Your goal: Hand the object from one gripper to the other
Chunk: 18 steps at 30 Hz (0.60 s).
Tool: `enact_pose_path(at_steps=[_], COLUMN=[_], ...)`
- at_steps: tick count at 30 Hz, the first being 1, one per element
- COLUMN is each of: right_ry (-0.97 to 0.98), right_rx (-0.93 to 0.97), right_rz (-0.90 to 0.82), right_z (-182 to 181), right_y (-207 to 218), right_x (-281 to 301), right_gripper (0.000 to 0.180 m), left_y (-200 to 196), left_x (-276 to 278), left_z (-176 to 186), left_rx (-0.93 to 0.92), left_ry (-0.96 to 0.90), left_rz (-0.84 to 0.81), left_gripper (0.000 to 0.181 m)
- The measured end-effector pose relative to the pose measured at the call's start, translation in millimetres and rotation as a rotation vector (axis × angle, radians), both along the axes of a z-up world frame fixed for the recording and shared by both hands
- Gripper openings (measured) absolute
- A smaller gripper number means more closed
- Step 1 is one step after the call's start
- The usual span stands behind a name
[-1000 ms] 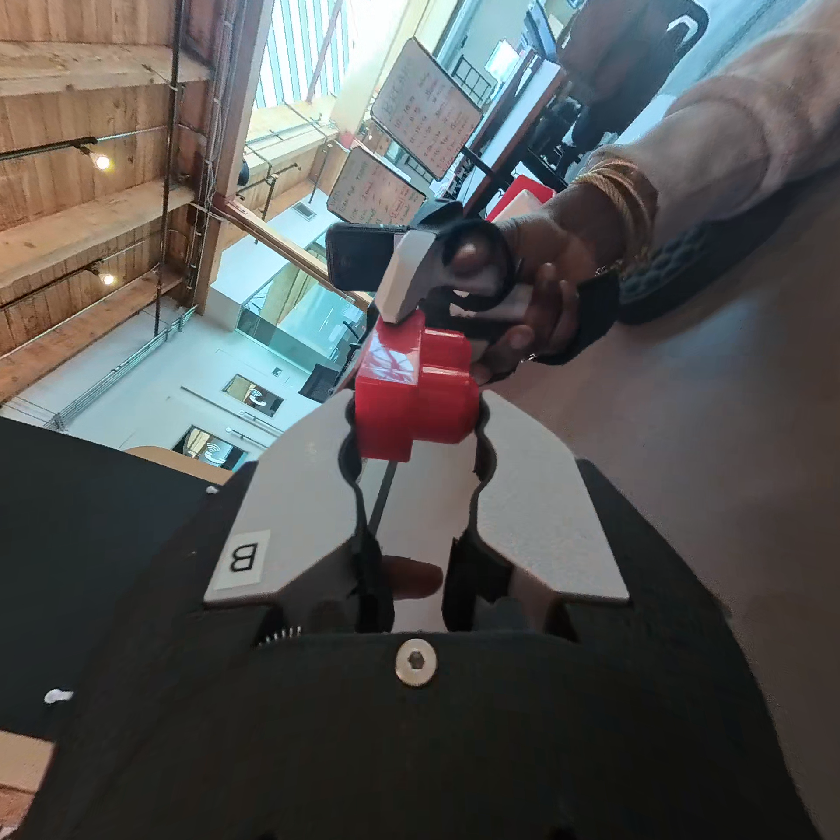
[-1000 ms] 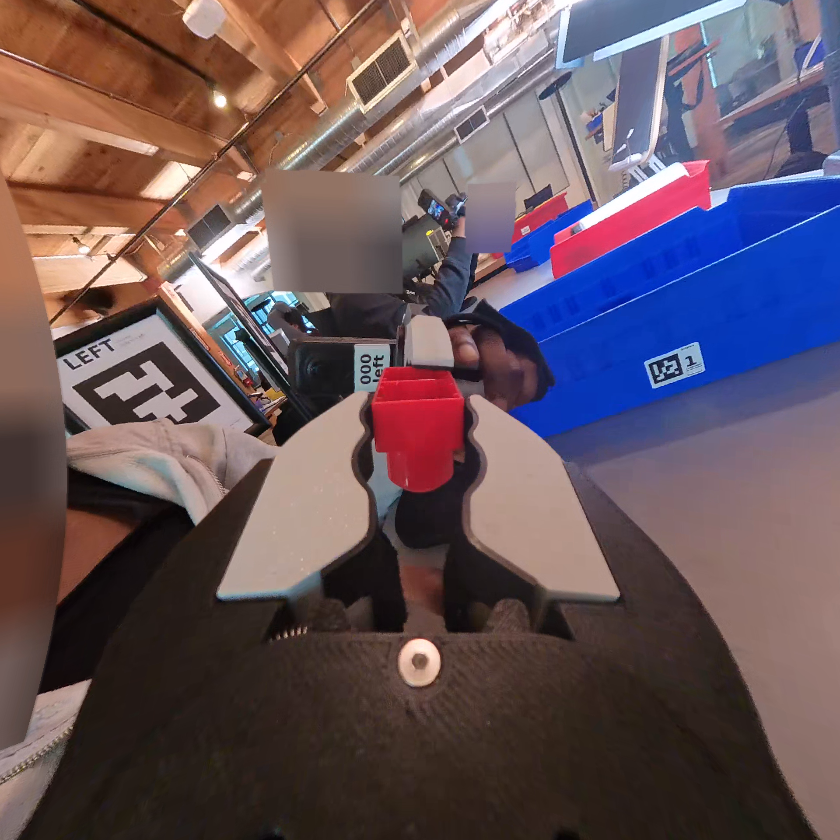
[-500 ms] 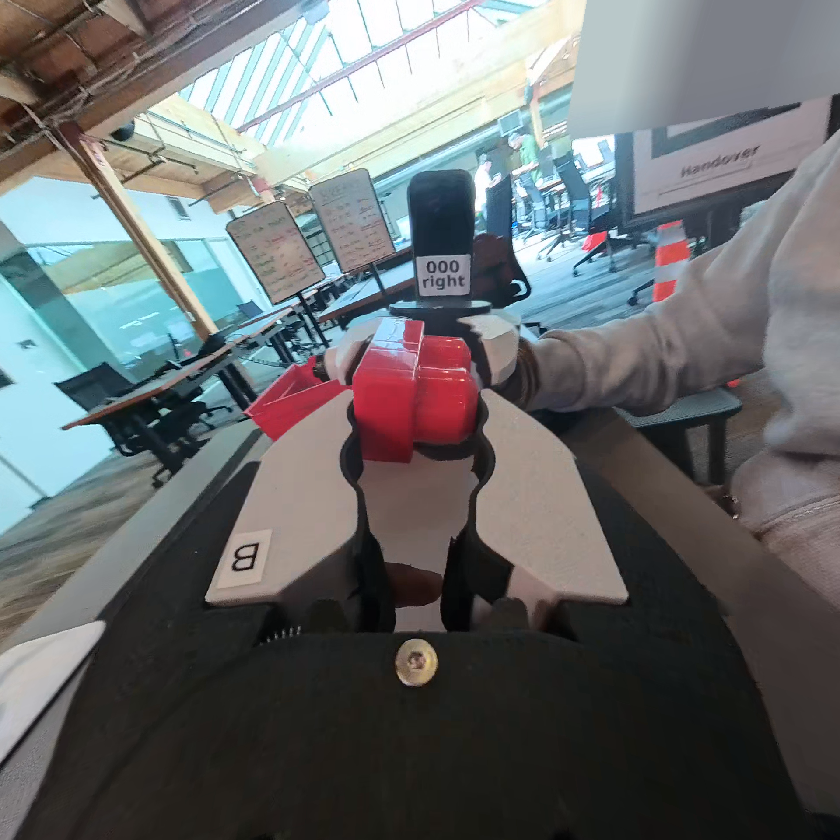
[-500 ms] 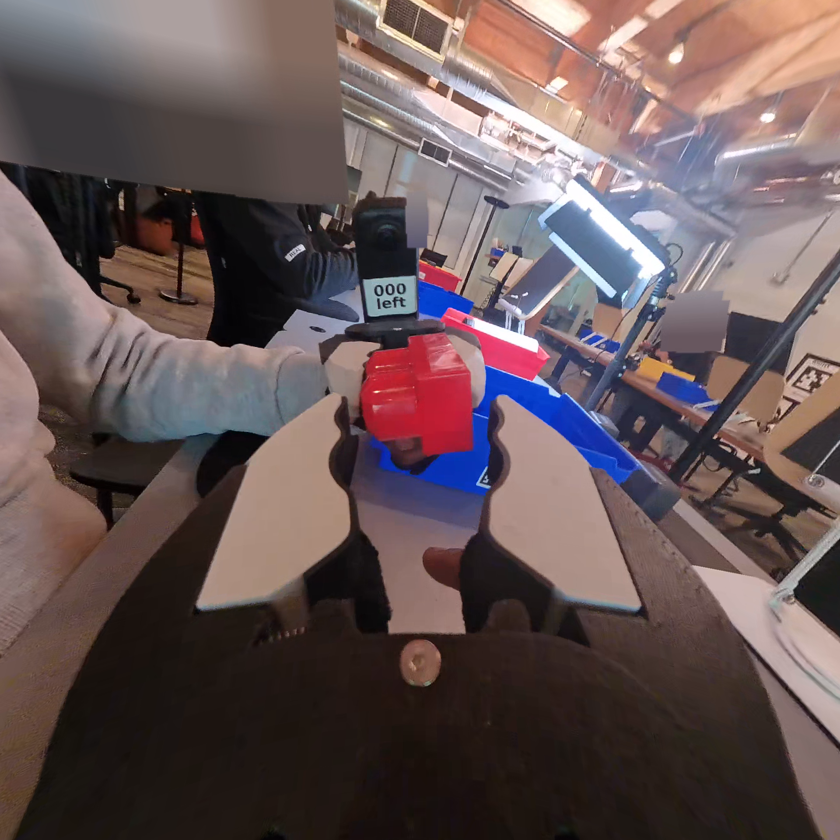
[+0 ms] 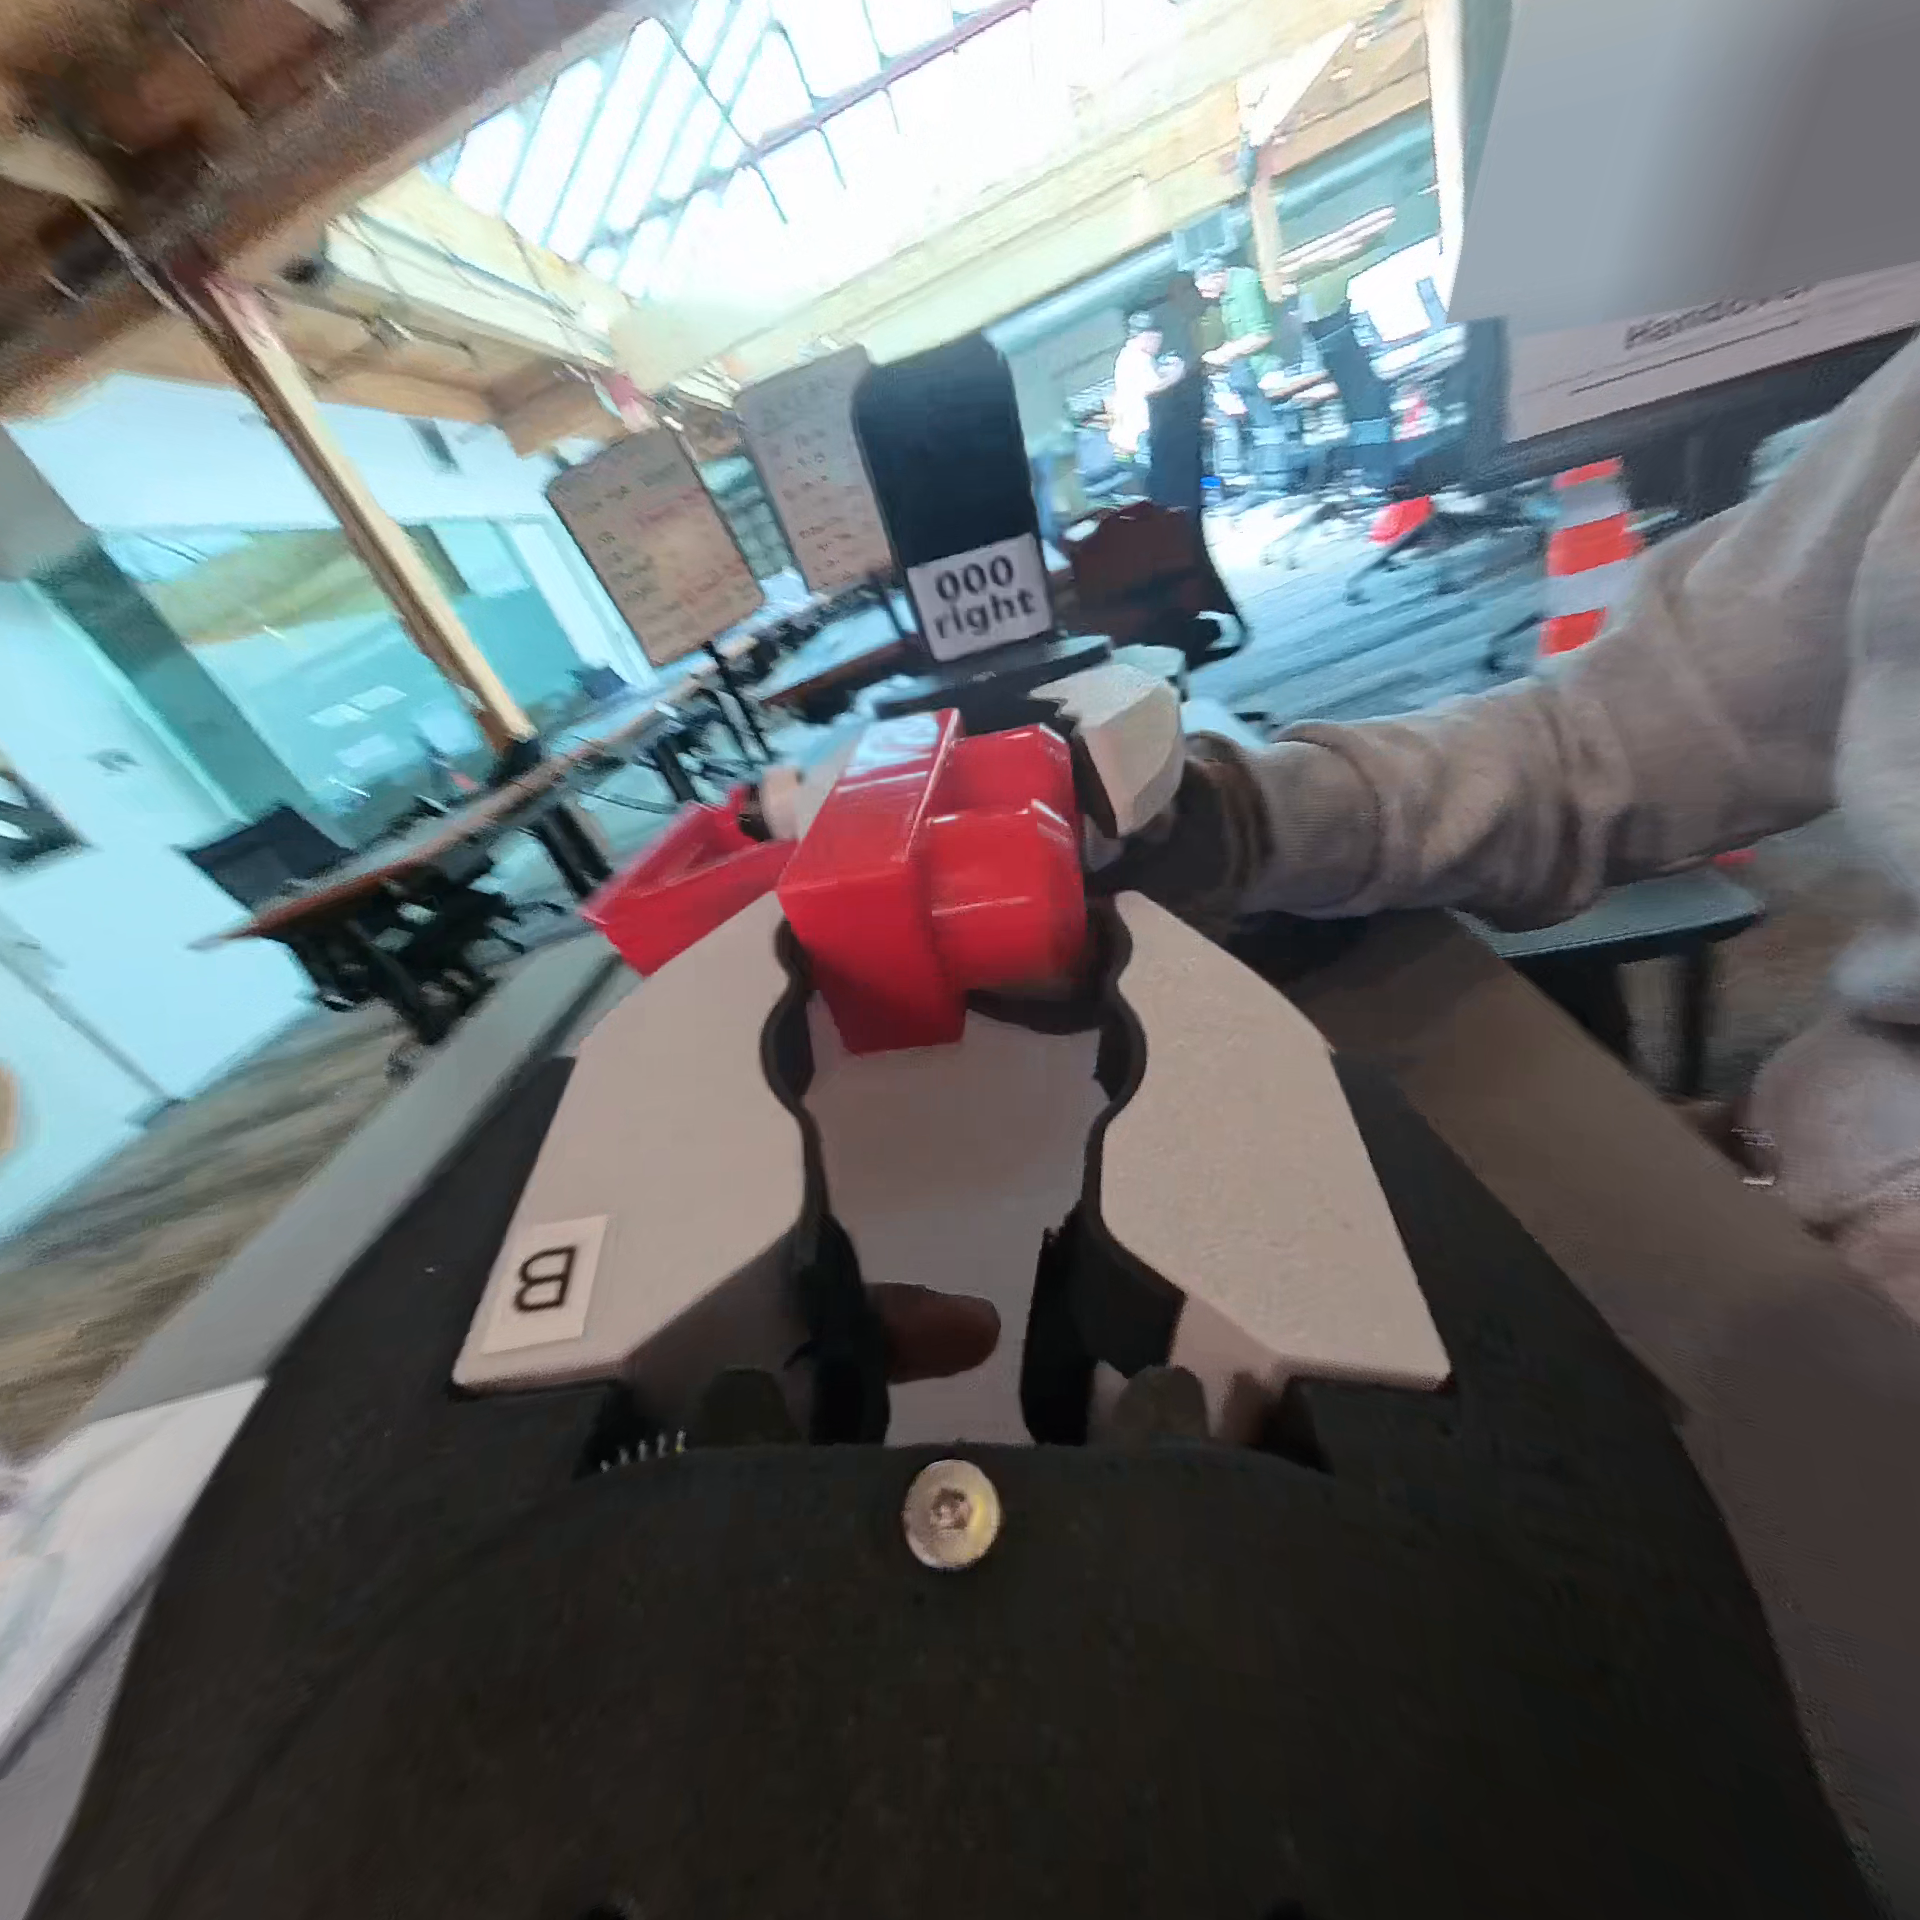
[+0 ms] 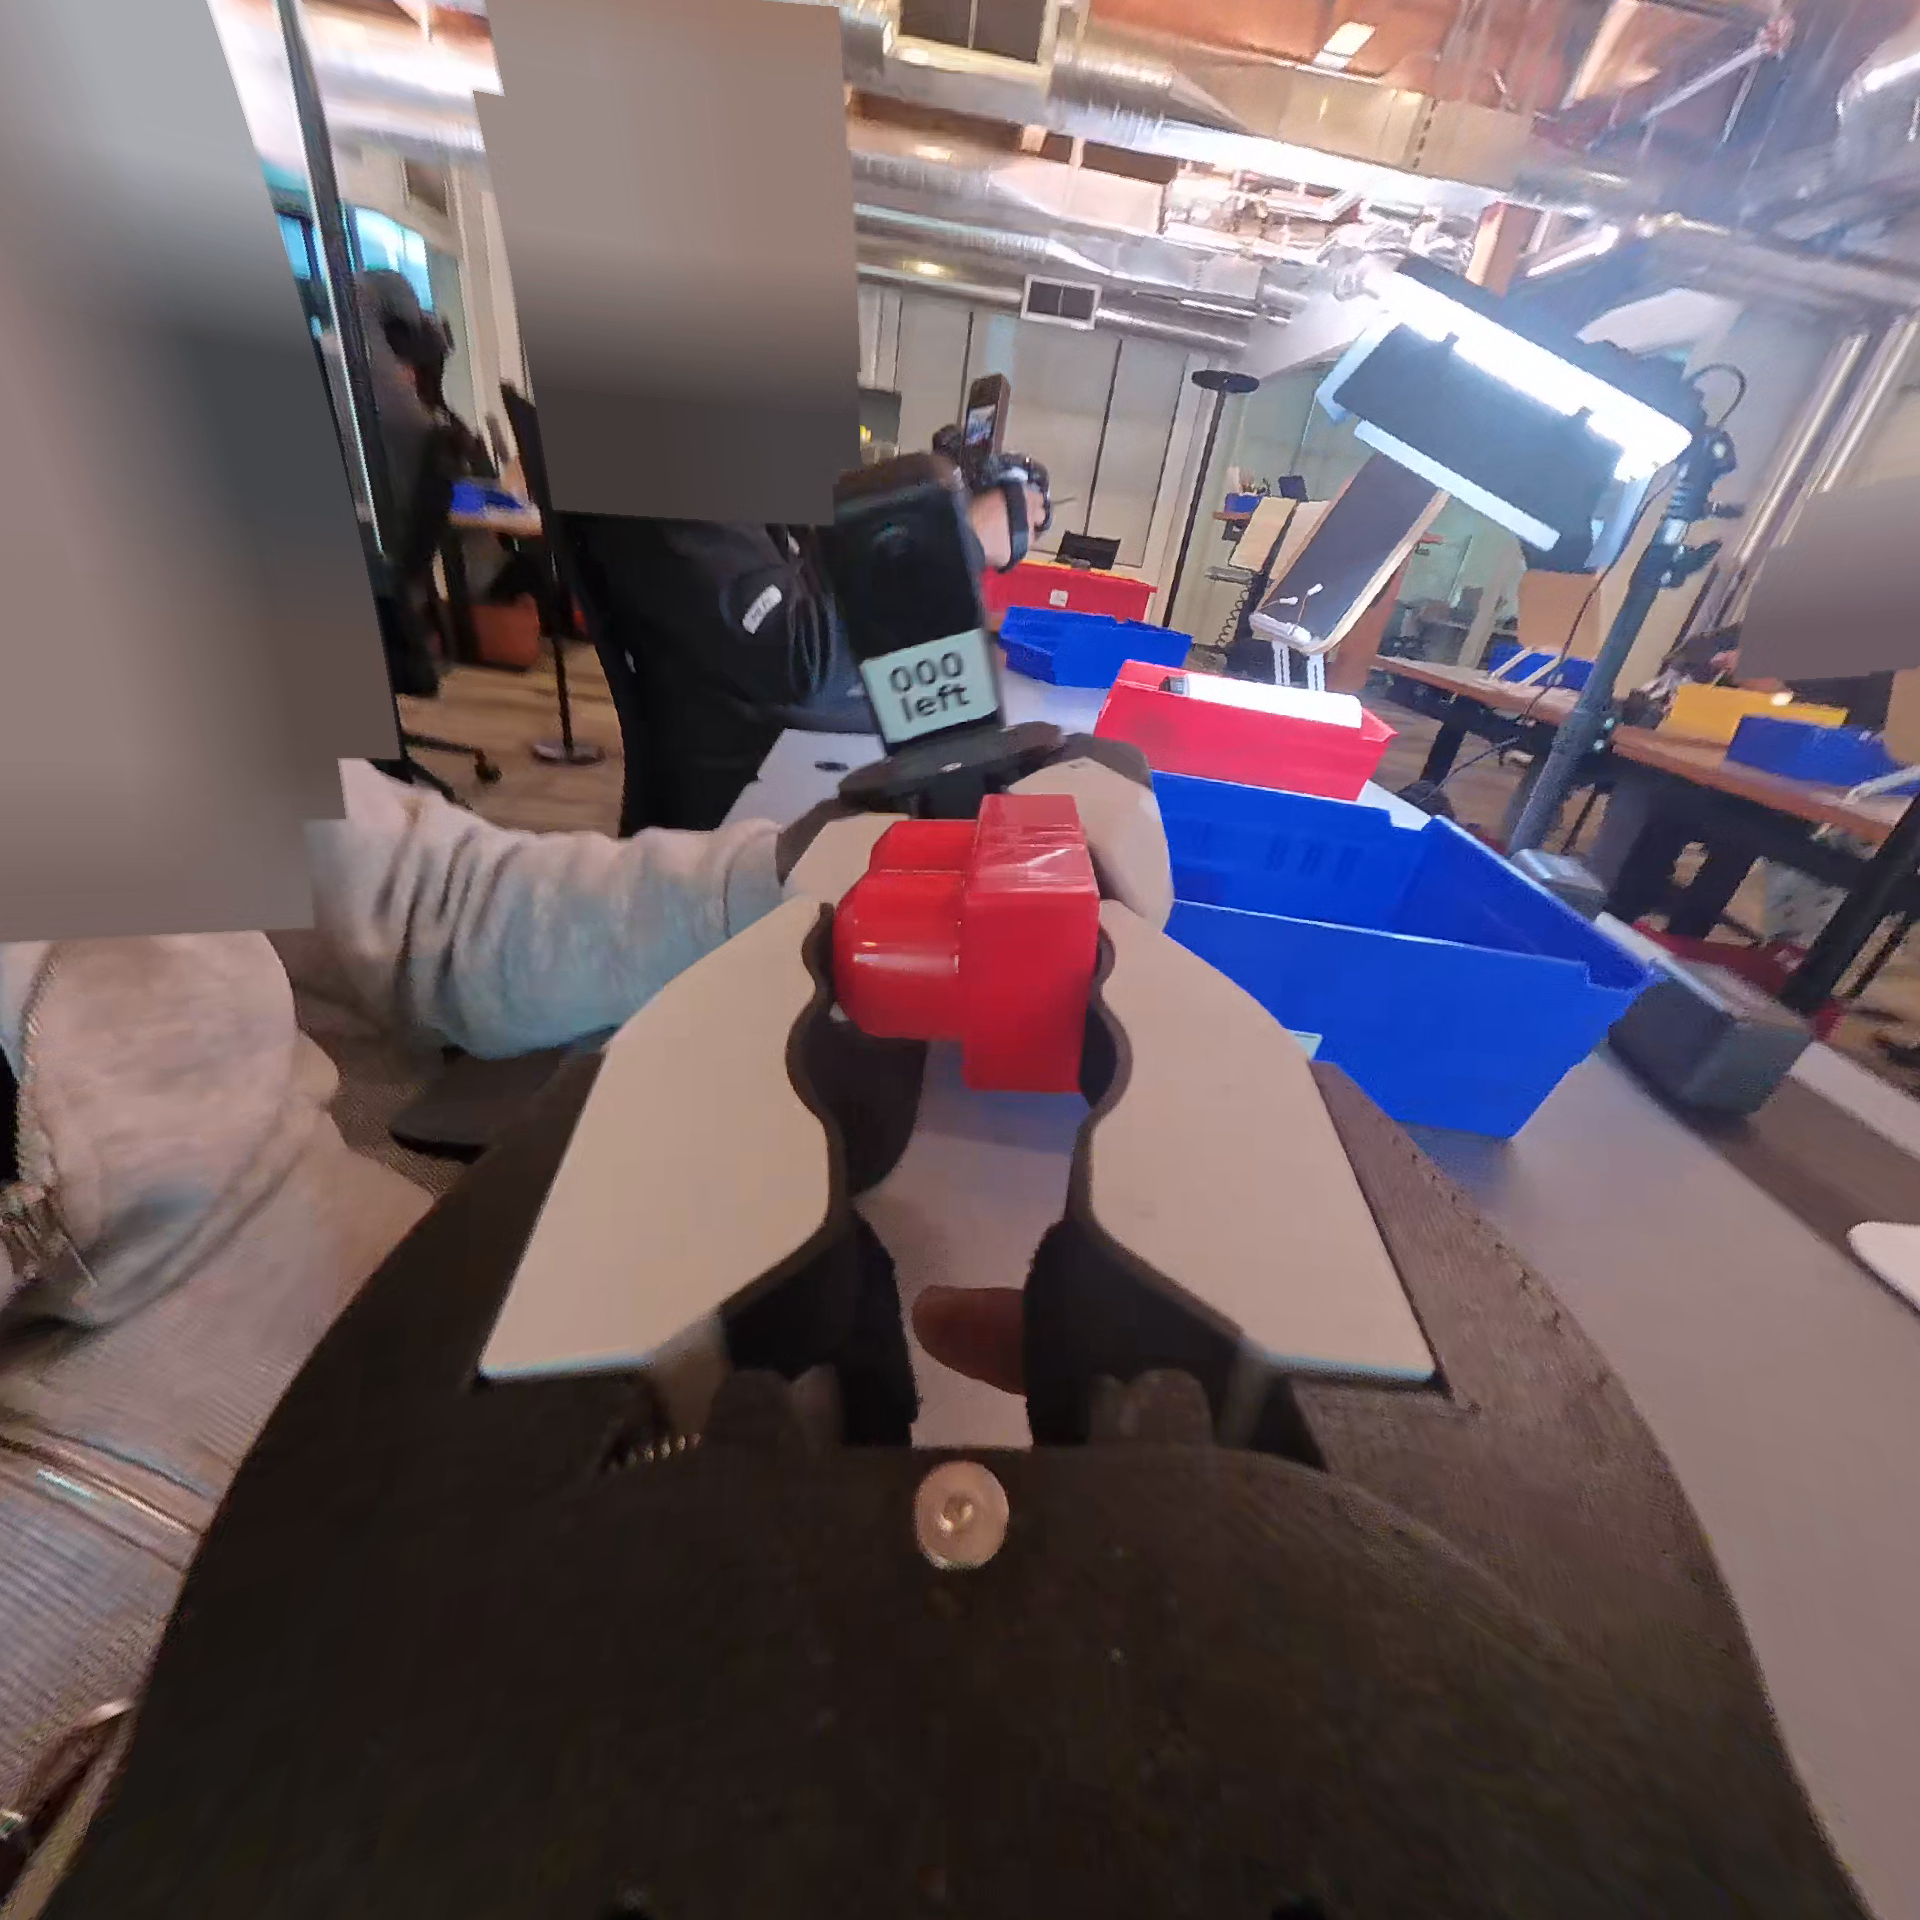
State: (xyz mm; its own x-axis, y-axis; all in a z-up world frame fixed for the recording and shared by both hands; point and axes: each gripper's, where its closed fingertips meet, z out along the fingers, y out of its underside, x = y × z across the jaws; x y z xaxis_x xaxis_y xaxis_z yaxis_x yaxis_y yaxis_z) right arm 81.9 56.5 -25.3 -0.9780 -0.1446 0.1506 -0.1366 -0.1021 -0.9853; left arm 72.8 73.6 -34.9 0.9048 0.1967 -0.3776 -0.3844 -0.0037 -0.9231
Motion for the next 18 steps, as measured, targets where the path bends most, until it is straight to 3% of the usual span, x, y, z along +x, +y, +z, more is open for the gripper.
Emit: enact_pose_path(at_steps=[4,9,13,17,18], right_ry=[-0.251,-0.703,-0.792,-0.776,-0.781], right_rx=[-0.051,-0.042,0.036,0.082,0.086], right_rz=[0.034,0.135,0.174,0.194,0.199], right_z=[11.5,9.6,-4.2,-8.2,-8.6], right_y=[6.2,9.9,2.7,-0.6,-0.9], right_x=[-13.8,-34.2,-31.7,-23.5,-22.8], right_gripper=[0.045,0.044,0.044,0.044,0.044], left_y=[-10.8,-7.9,-1.9,-6.5,-6.8], left_x=[-17.6,-27.0,-26.0,-28.9,-28.4], left_z=[14.4,-1.0,-10.8,-6.5,-7.2], left_rx=[0.043,-0.113,-0.156,-0.143,-0.148], left_ry=[0.279,0.462,0.452,0.454,0.440], left_rz=[0.210,0.310,0.287,0.319,0.311], left_gripper=[0.081,0.084,0.070,0.038,0.038])
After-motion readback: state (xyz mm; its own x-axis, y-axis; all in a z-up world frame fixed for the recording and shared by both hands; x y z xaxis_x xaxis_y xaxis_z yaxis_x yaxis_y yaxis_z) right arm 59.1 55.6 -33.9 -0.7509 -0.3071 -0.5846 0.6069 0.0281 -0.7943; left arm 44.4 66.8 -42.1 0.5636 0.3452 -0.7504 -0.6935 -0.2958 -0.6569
